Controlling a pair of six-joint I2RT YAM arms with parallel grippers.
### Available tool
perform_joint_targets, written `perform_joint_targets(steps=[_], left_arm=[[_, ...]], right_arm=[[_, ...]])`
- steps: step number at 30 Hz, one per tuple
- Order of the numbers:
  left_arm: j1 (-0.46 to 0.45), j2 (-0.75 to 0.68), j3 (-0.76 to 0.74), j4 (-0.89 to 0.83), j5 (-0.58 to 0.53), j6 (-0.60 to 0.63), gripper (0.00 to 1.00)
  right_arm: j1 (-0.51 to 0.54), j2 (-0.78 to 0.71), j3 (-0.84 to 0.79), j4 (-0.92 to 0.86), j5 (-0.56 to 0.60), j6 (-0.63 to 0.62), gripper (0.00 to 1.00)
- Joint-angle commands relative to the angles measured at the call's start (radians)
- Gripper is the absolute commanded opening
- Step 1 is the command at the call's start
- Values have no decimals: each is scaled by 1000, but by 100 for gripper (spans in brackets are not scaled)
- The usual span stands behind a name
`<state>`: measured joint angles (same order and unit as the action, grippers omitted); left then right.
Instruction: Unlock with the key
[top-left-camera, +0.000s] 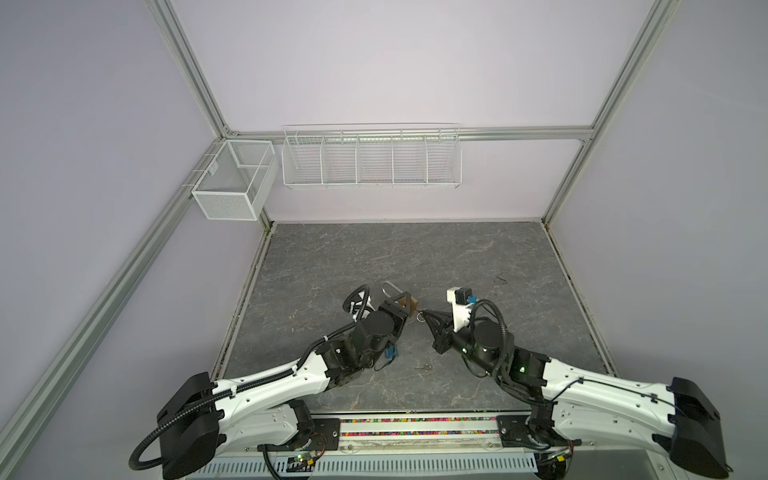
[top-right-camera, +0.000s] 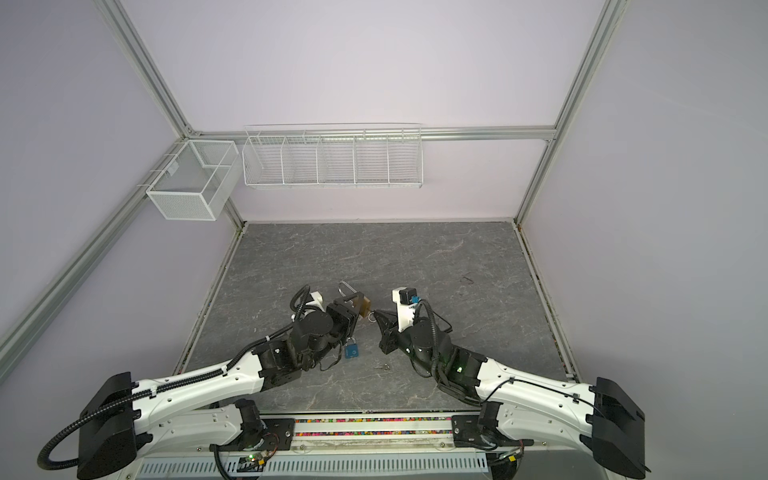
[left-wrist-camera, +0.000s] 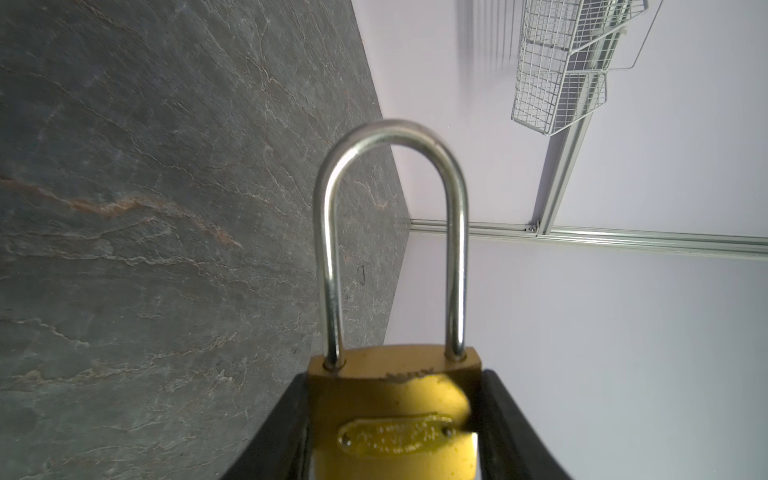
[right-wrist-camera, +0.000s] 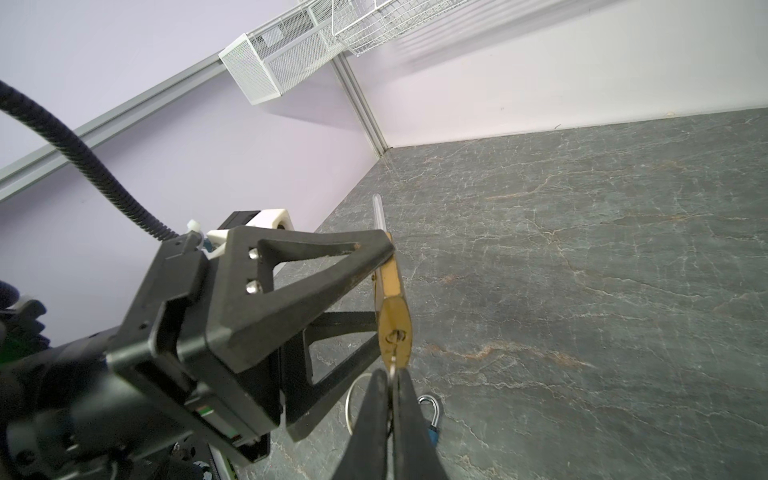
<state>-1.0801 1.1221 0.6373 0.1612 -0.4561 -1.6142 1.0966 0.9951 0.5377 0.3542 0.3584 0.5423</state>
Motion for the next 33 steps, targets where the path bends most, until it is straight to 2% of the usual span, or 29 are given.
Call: perform_joint_targets(steps=[1,7,16,20,25,33], left_arm=[[-6,-22,9,90,-3,8,0],[-6,-19,5,106,5,-2,0],[-6,21,3,208,31,-49,0],[-6,13,32,177,33,-26,0],[-6,-14,42,80,39,-16,0],[-9,-19,64,-2,14,30,0]], right_arm=[[12,7,-22,66,40,14,6],[47,9,-52,114,144,3,6],[170,89,-94,342,346,-91,6],[184,142,-78,368,356,-105,6],[172,99,-71,339,385,-128,6],[140,69,13,218,318,-124,6]])
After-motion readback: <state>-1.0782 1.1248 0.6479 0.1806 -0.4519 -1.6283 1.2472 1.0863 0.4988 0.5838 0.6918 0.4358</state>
